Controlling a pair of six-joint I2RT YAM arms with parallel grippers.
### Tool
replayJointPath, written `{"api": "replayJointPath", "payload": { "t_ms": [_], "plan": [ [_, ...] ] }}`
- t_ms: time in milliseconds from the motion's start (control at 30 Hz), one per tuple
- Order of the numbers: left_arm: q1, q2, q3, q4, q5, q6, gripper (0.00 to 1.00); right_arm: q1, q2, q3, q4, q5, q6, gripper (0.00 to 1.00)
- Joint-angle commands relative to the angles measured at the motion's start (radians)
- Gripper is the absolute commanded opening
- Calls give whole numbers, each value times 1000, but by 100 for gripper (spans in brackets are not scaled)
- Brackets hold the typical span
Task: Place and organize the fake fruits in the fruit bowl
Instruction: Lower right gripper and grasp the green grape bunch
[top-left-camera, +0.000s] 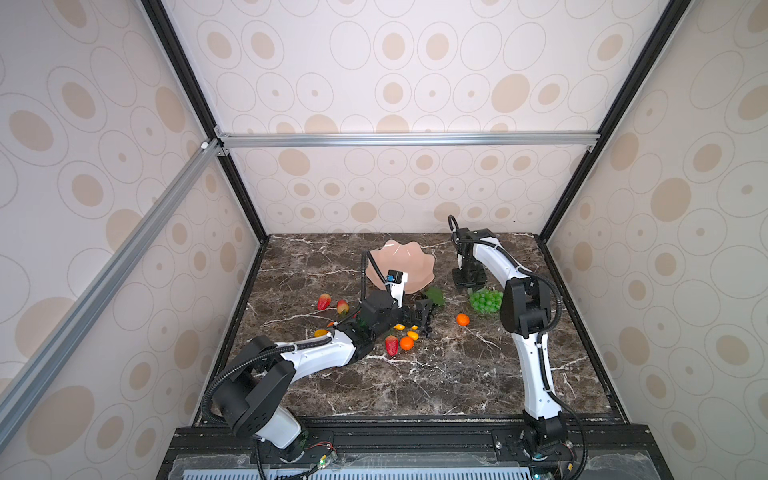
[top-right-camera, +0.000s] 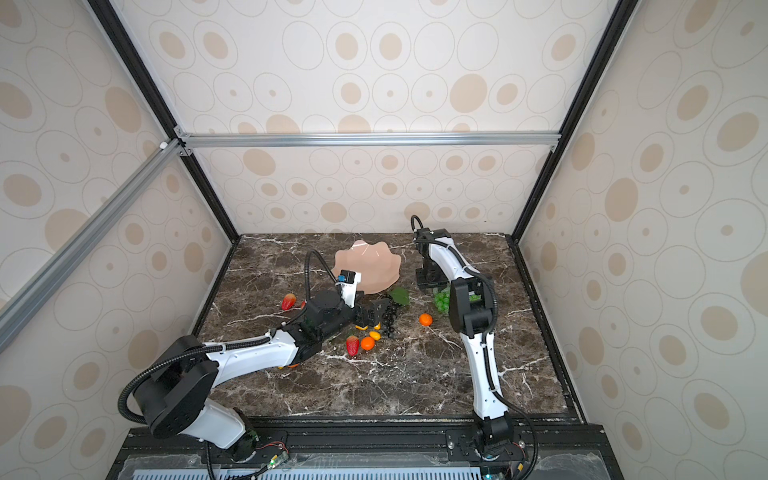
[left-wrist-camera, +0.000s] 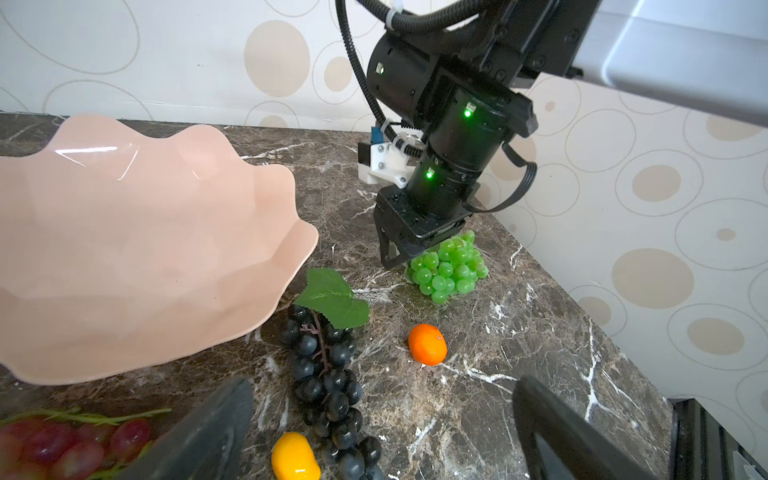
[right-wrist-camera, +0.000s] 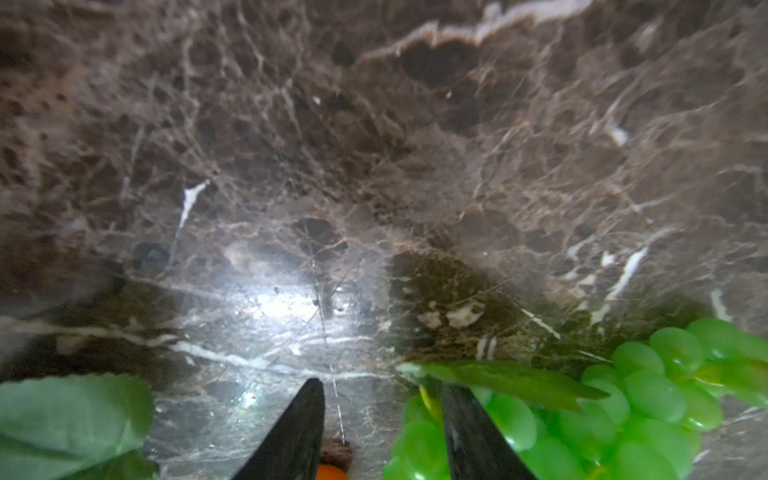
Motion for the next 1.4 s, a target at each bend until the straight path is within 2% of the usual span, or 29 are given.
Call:
{"api": "replayJointPath", "payload": {
  "t_ms": [0,267,433,533,733,933,1133,1233,1367],
  "plan": [
    [-13,-1,13,32,-3,-16,98,4,-63,-48,-30,-55,-6,49],
    [-12,12,19,32,1,-19,98,8,-154,-167,13,-73,-8,48],
    [-12,16,15,38,1,-28,98,15,-191,-197,46,5,-23,48],
    [-14,19,13,40,1,-31,98,20,-184,-187,55,74,-58,48],
    [-18,33,14,48,17,-47,98,22,-139,-164,50,120,-147,42],
    [-46,60,24,61,37,-37,98,21,-99,-142,39,112,-183,43],
    [-70,86,43,68,40,-49,98,22,-66,-118,30,113,-188,54],
    [-74,91,49,62,37,-49,98,21,-64,-118,38,107,-200,66],
    [-74,89,51,49,24,-46,98,21,-44,-107,41,127,-215,69]
  ]
}}
